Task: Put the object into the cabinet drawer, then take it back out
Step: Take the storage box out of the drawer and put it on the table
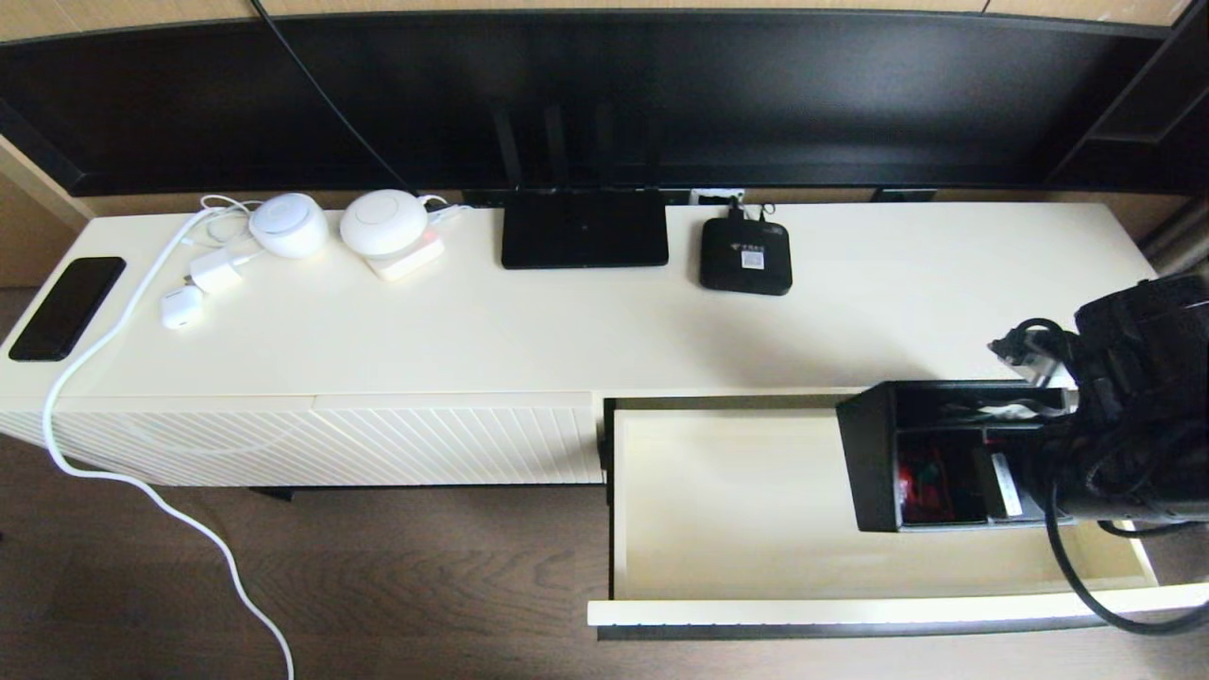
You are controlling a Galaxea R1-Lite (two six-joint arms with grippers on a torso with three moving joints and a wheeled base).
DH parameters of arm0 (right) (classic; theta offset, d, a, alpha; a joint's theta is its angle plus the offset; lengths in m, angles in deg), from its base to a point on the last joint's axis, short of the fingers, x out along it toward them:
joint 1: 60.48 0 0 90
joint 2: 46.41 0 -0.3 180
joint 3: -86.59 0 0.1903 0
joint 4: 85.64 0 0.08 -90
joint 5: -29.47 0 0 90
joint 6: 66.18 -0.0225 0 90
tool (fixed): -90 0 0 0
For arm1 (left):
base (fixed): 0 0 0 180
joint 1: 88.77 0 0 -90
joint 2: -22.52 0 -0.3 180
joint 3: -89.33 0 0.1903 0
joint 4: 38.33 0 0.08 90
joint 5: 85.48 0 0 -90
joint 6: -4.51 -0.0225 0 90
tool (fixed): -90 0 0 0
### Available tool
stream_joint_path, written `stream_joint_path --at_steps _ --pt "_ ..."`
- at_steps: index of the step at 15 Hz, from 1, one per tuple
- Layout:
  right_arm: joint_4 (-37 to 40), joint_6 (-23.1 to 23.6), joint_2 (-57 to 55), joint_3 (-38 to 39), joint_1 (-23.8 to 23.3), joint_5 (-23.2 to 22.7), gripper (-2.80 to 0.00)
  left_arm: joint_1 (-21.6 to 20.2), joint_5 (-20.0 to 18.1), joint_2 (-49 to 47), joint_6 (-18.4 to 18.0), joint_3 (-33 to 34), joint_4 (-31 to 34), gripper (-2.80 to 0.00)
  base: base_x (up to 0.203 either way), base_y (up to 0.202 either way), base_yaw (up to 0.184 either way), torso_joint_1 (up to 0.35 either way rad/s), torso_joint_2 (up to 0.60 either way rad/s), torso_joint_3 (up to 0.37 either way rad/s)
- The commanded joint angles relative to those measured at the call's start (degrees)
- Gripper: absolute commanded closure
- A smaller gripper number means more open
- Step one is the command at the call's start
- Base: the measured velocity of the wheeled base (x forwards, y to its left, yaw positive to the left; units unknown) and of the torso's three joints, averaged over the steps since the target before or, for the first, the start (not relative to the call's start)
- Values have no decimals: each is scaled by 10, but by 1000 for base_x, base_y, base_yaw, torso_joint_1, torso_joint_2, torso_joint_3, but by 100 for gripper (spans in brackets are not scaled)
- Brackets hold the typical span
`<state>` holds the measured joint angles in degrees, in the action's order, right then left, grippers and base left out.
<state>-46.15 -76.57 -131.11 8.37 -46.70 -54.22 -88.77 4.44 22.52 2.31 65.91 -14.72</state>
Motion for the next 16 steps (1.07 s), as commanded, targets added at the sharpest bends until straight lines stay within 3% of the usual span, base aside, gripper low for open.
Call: stream_joint_path --at_steps 1,4,9,16 --pt "12 -1 33 -16 -1 2 0 0 0 -1 0 0 0 0 0 0 0 0 0 0" --pt "55 -1 41 -42 -1 32 0 0 0 0 0 0 0 0 0 0 0 0 0 0" --pt "63 0 37 -70 0 33 0 0 0 0 0 0 0 0 0 0 0 0 0 0" --pt "112 0 -74 -245 -18 34 0 0 0 -1 0 0 0 0 0 0 0 0 0 0"
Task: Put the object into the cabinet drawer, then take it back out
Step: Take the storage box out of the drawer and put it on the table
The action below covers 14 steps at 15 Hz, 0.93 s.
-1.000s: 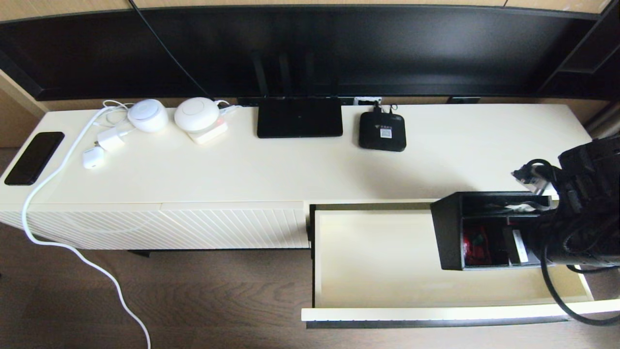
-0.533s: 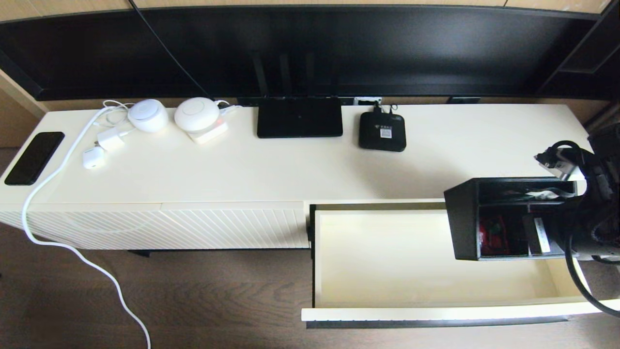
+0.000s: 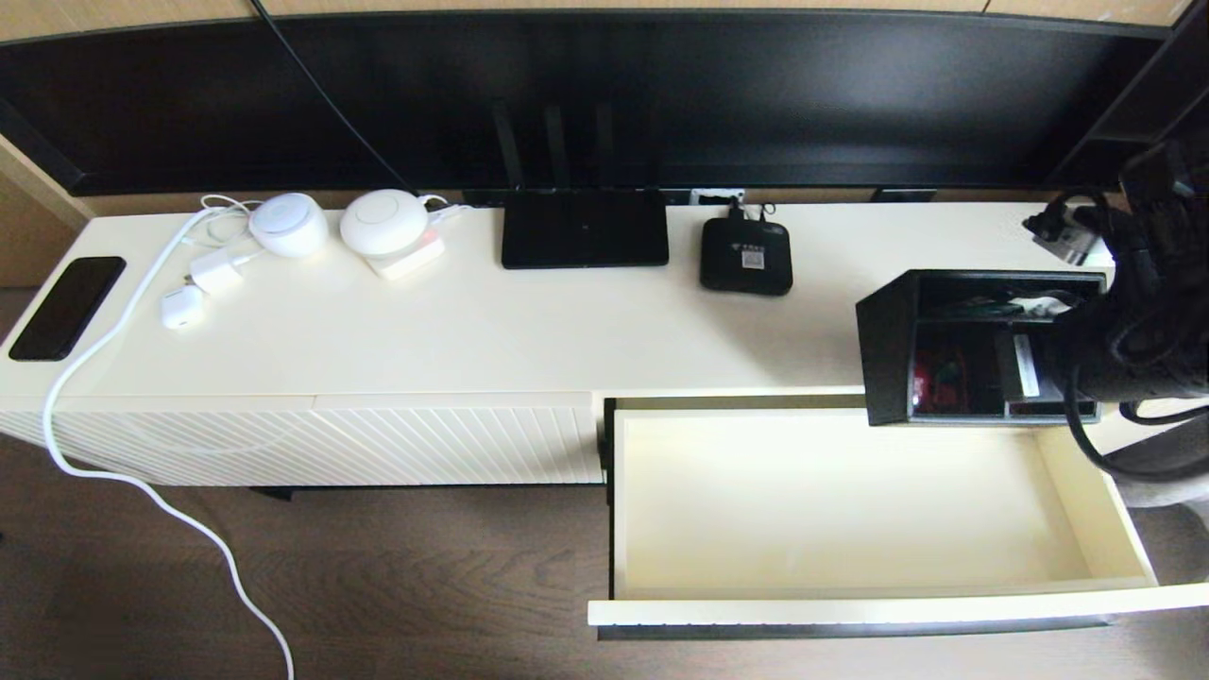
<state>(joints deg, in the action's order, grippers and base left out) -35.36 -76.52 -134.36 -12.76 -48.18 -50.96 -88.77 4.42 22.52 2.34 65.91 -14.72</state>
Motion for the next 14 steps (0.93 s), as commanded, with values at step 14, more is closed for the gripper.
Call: stream_joint_path --at_steps 14 --pt "16 32 -160 -195 -21 7 0 0 0 -1 0 0 0 0 0 0 0 0 0 0"
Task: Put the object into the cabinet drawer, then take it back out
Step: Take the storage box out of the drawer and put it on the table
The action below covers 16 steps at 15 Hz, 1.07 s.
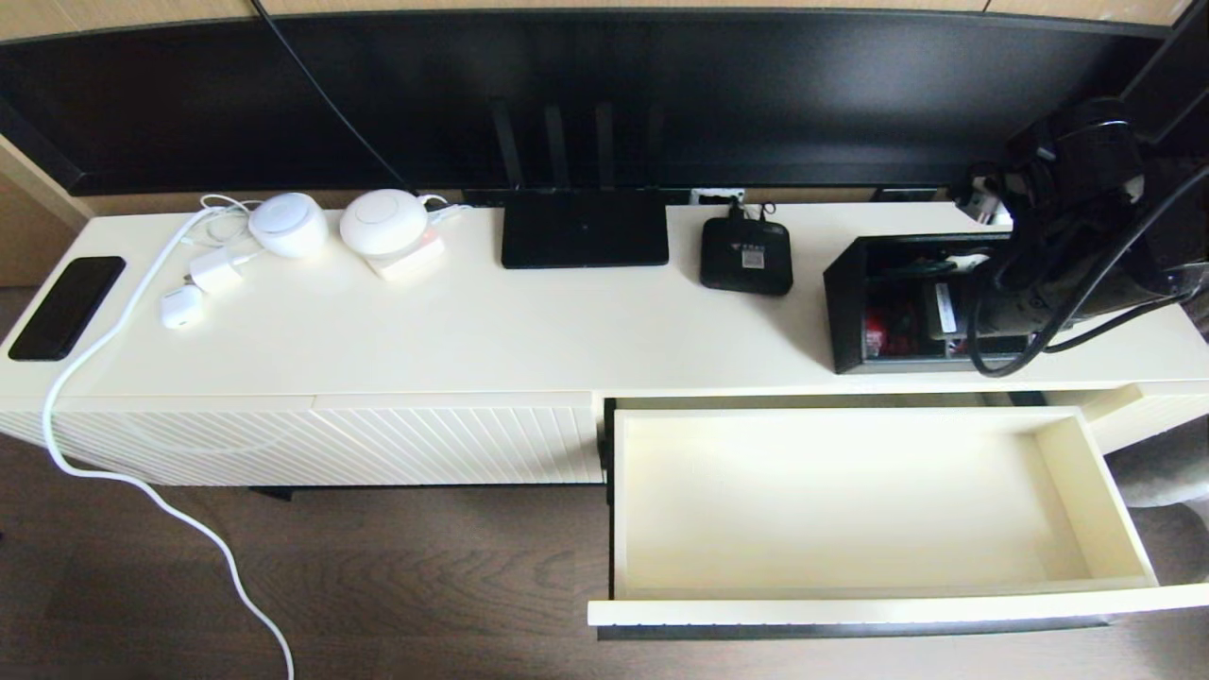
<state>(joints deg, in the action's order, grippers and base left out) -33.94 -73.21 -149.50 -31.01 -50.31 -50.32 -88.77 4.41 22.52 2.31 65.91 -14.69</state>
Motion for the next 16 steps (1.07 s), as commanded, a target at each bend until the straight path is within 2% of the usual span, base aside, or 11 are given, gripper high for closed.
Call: stream_joint_path --at_steps 1,10,11,16 --pt "1 -3 -11 -22 -1 0 0 0 0 -1 0 0 0 0 0 0 0 0 0 0" --pt "-5 -1 -13 -19 -1 1 0 0 0 0 0 0 0 0 0 0 0 0 0 0" --pt "-6 -2 -14 -18 -1 2 -280 0 0 0 0 0 0 0 0 0 0 0 0 0" --pt "-31 -1 -12 -16 -1 1 -280 0 0 0 0 0 -1 0 0 0 0 0 0 0"
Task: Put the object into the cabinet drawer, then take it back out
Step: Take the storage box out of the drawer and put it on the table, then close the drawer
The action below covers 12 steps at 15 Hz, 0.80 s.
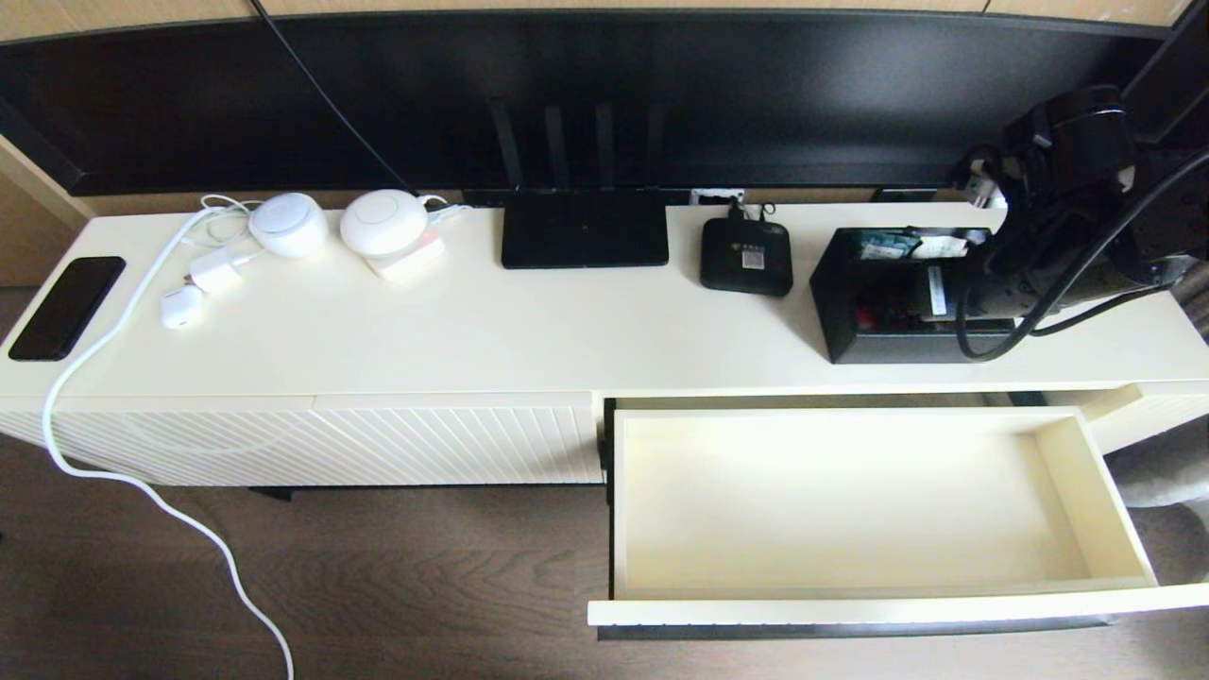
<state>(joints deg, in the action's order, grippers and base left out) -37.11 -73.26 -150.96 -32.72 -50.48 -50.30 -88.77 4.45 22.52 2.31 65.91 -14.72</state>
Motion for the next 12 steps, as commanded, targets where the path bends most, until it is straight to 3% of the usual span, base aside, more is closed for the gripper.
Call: stream_joint_path --at_steps 1,3,6,7,12 --pt "1 0 12 1 0 1 -280 0 0 -1 0 0 0 0 0 0 0 0 0 0" --pt "1 0 54 18 0 2 -280 0 0 0 0 0 0 0 0 0 0 0 0 0" --pt "-12 22 149 127 2 1 -280 0 0 0 0 0 0 0 0 0 0 0 0 0" --pt "-26 46 179 184 3 1 0 0 0 0 0 0 0 0 0 0 0 0 0 0" --pt "-120 249 299 472 18 -3 0 0 0 -1 0 0 0 0 0 0 0 0 0 0"
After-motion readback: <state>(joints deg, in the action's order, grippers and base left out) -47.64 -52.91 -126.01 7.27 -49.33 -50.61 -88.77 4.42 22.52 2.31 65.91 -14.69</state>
